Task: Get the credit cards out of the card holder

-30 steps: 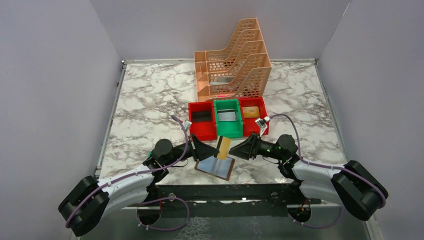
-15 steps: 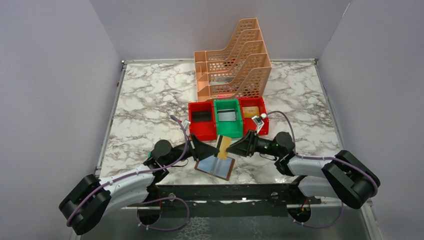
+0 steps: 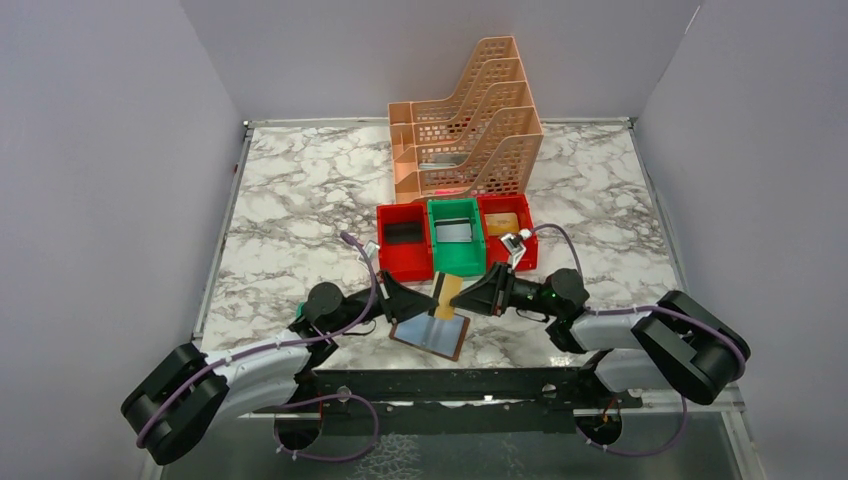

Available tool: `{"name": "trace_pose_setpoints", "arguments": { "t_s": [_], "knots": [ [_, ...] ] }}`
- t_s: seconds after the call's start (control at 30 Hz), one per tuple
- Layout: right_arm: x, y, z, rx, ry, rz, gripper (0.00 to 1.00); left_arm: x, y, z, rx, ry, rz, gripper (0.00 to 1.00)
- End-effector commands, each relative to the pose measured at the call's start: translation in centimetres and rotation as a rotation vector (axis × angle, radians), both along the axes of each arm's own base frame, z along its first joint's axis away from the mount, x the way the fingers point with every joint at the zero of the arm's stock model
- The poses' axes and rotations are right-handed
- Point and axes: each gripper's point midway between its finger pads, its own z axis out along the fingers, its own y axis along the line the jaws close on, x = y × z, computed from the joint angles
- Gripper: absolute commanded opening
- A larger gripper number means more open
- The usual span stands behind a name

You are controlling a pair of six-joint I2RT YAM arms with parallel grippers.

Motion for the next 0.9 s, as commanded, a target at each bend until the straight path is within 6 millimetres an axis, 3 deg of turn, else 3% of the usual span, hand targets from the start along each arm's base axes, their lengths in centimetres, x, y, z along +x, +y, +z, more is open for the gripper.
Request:
{"name": "trace_pose_setpoints", "arguments": {
  "t_s": [0.0, 0.3, 0.5, 0.67, 0.87],
  "knots": [
    [0.7, 0.4, 1.2, 0.036, -0.038, -0.022, 0.34, -1.0, 0.2, 0.4, -0.030, -0.018, -0.036, 0.00],
    [0.2, 0.7, 1.1, 0.061, -0.023, 0.025, 0.26, -0.9, 0.2, 1.4, -0.050, -0.052, -0.033, 0.00],
    [-0.1, 0.7, 1.0, 0.064, -0.028, 0.041, 0.13, -0.7, 0.3, 1.0, -0.050, -0.036, -0.016, 0.00],
    [0.2, 0.1, 0.8, 0.046, -0.031, -0.014, 0.04, -0.8, 0.5, 0.1, -0.028, -0.027, -0.015, 0.38],
    [2.3, -1.1, -1.6, -0.139, 0.001, -0.178, 0.01, -0.8, 1.2, -1.7, 0.023, 0.002, 0.023, 0.68]
  ]
}}
